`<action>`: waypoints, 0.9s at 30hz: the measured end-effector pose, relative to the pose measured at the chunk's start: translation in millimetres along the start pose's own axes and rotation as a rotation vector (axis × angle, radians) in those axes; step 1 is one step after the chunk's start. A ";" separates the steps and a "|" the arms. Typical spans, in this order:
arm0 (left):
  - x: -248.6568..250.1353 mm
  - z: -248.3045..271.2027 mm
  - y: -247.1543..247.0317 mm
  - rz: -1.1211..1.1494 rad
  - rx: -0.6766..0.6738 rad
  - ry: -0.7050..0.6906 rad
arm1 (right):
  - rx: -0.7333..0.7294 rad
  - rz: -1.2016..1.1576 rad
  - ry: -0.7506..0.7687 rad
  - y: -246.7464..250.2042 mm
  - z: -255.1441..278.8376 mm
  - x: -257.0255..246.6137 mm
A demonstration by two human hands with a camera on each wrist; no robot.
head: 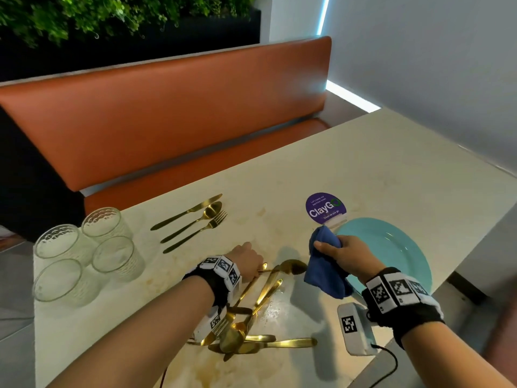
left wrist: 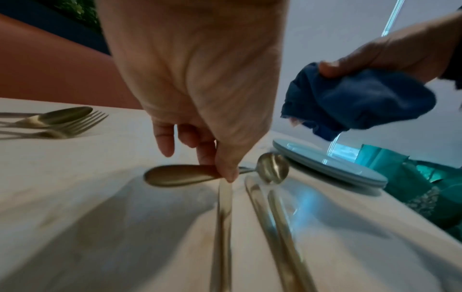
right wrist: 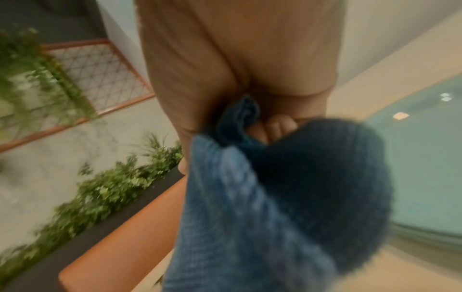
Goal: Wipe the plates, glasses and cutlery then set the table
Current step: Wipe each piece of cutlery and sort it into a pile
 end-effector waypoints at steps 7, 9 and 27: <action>13.3 41.1 41.5 0.136 0.063 -0.099 | -0.216 0.657 0.314 -62.1 22.3 -55.7; 9.0 61.1 51.6 0.081 0.087 -0.111 | -0.208 0.752 0.380 -76.7 28.9 -68.3; -65.8 142.9 43.8 0.642 0.468 0.066 | 0.057 -0.425 0.199 -53.9 21.1 -94.2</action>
Point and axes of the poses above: each hand's wrist, its own z-axis away from the middle knuckle, its own y-axis out of the back of the hand, x = y × z, the point moved 8 cm from there along -z, towards the middle knuckle, and after that the axes turned 6 degrees about -y, right-handed, at the moved point
